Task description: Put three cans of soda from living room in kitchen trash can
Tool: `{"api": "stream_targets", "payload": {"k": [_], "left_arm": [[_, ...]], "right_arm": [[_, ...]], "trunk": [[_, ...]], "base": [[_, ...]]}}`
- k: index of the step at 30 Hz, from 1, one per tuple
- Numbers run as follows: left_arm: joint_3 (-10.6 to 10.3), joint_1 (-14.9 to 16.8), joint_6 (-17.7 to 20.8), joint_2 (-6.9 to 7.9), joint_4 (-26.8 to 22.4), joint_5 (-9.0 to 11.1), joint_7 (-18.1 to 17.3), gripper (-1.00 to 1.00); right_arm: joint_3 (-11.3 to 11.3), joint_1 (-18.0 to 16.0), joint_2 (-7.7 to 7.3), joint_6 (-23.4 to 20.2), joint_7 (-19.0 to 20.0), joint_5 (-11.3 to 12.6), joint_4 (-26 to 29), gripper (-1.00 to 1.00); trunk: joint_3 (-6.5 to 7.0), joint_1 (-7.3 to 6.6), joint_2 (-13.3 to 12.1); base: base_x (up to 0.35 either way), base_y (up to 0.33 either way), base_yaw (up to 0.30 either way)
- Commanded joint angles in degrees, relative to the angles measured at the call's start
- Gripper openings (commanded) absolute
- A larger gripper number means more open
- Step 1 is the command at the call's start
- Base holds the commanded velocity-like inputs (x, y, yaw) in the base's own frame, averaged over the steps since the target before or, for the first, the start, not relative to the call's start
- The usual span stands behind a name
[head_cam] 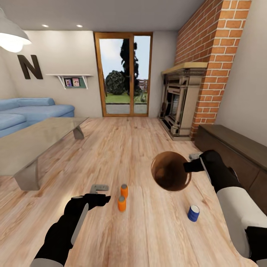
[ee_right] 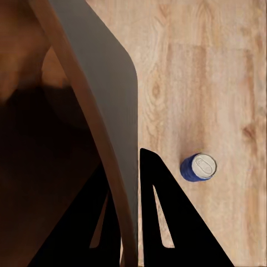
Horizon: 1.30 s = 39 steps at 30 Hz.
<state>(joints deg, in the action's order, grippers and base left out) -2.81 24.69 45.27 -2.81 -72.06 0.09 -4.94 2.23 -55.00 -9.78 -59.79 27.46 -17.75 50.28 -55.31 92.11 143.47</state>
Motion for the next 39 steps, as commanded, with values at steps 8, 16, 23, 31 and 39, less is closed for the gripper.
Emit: {"api": "stream_targets", "payload": {"k": [8, 16, 23, 31, 39], "left_arm": [[0.0, 0.0, -0.01, 0.01, 0.06, 0.0, 0.01, 1.0], [-0.06, 0.0, -0.08, 0.0, 0.09, -0.09, 0.01, 1.0], [-0.09, 0.0, -0.09, 0.0, 0.08, -0.09, 0.01, 1.0], [-0.09, 0.0, -0.09, 0.0, 0.08, -0.09, 0.05, 1.0], [-0.03, 0.0, -0.23, 0.0, 0.01, 0.27, 0.1, 1.0]], "right_arm": [[-0.12, 0.05, -6.86, -0.21, 1.15, 1.34, 7.3, -1.0], [-0.76, 0.22, -12.36, -0.21, 5.22, 1.24, 11.26, -1.0], [-0.97, 0.3, -13.38, -0.21, 7.59, 0.4, 11.48, -1.0], [-0.95, 0.33, -13.35, -0.21, 8.06, -2.61, 11.5, -1.0], [-0.99, 0.42, -13.4, -0.21, 8.11, -3.11, 11.48, -1.0]], "trunk": [[0.0, 0.0, 0.0], [0.0, 0.0, 0.0], [0.0, 0.0, 0.0], [0.0, 0.0, 0.0], [0.0, 0.0, 0.0]], "base": [[0.326, 0.0, 0.0], [0.325, -0.051, 0.0], [0.303, -0.165, 0.0], [0.295, -0.183, 0.0], [0.155, -0.08, 0.0]]}}
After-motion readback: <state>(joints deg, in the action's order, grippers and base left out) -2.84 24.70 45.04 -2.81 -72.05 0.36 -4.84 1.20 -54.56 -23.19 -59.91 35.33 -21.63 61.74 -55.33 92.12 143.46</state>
